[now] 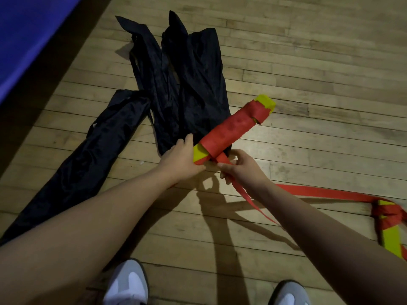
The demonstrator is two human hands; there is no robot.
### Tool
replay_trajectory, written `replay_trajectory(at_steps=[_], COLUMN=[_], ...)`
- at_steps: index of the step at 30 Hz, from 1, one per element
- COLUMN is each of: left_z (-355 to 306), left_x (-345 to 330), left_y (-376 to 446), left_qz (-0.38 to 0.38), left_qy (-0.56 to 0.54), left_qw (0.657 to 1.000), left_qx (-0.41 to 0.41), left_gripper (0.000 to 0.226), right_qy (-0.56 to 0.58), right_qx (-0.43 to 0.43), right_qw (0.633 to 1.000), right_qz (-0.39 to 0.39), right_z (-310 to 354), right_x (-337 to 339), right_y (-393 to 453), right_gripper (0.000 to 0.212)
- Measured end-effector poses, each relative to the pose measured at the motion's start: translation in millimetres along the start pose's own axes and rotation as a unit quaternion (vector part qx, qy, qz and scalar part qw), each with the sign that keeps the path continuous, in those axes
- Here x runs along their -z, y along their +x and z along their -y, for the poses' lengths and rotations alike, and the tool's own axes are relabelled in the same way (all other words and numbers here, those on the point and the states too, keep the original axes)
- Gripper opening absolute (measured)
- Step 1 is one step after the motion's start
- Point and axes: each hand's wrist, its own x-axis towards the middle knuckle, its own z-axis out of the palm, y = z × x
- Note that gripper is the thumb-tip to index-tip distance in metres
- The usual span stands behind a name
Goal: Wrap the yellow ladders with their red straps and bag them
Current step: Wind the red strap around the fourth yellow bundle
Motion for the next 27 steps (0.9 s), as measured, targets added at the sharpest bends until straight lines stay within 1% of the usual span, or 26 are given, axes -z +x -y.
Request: replay_trajectory(at_steps=[2, 3, 4, 6, 8, 11, 12, 15, 21, 24, 27], left_z=[0.3, 0.2, -0.3, -2.4, -4.6, -4.9, -4.4, -5.1, -8.3, -13.5, -16.6], left_x=[-1.4, -2.1, -3.3, -6.3, -7.4, -7.5, -7.8, -10.0, -10.1, -5.3, -0.3], left_y=[-3.1, -4.8, -6.2, -6.9, -6.7, -3.4, -2.6, -2.1, 2.0, 5.8, 6.7], left_qz=[-0.026, -0.034, -0.041, -0.059, -0.072, -0.076, -0.073, -0.067, -0.065, -0.071, -0.072], left_qy=[0.026, 0.038, 0.051, 0.068, 0.056, 0.047, 0.046, 0.028, 0.03, 0.035, 0.055], left_qw=[0.999, 0.999, 0.998, 0.996, 0.996, 0.996, 0.996, 0.997, 0.997, 0.996, 0.995], left_qx=[-0.008, -0.012, -0.016, -0.026, -0.02, -0.003, 0.0, 0.007, 0.014, 0.04, 0.049], left_gripper=[0.057, 0.049, 0.047, 0.048, 0.047, 0.042, 0.042, 0.043, 0.046, 0.05, 0.054], right_qy=[0.008, 0.027, 0.051, 0.088, 0.098, 0.05, 0.037, 0.023, -0.012, -0.025, -0.044], right_qx=[-0.031, -0.045, -0.055, -0.067, -0.066, -0.047, -0.039, -0.034, -0.003, 0.016, 0.029], right_qw=[0.999, 0.997, 0.995, 0.991, 0.989, 0.992, 0.993, 0.995, 1.0, 0.999, 0.998], right_qz=[0.042, 0.059, 0.071, 0.079, 0.085, 0.102, 0.103, 0.086, 0.027, 0.018, 0.03], right_z=[3.6, 4.5, 5.3, 5.9, 5.8, 6.4, 7.0, 8.1, 12.7, 18.5, 25.1], right_x=[1.4, 1.8, 1.1, -0.6, -4.2, -6.3, -6.3, -7.6, -11.4, -11.7, -12.2], right_y=[1.3, 1.9, 2.0, 0.7, -1.2, -3.0, -3.1, -4.4, -0.8, 4.5, 6.1], right_gripper=[0.009, 0.011, 0.011, 0.016, 0.018, 0.007, 0.007, 0.024, 0.025, 0.027, 0.032])
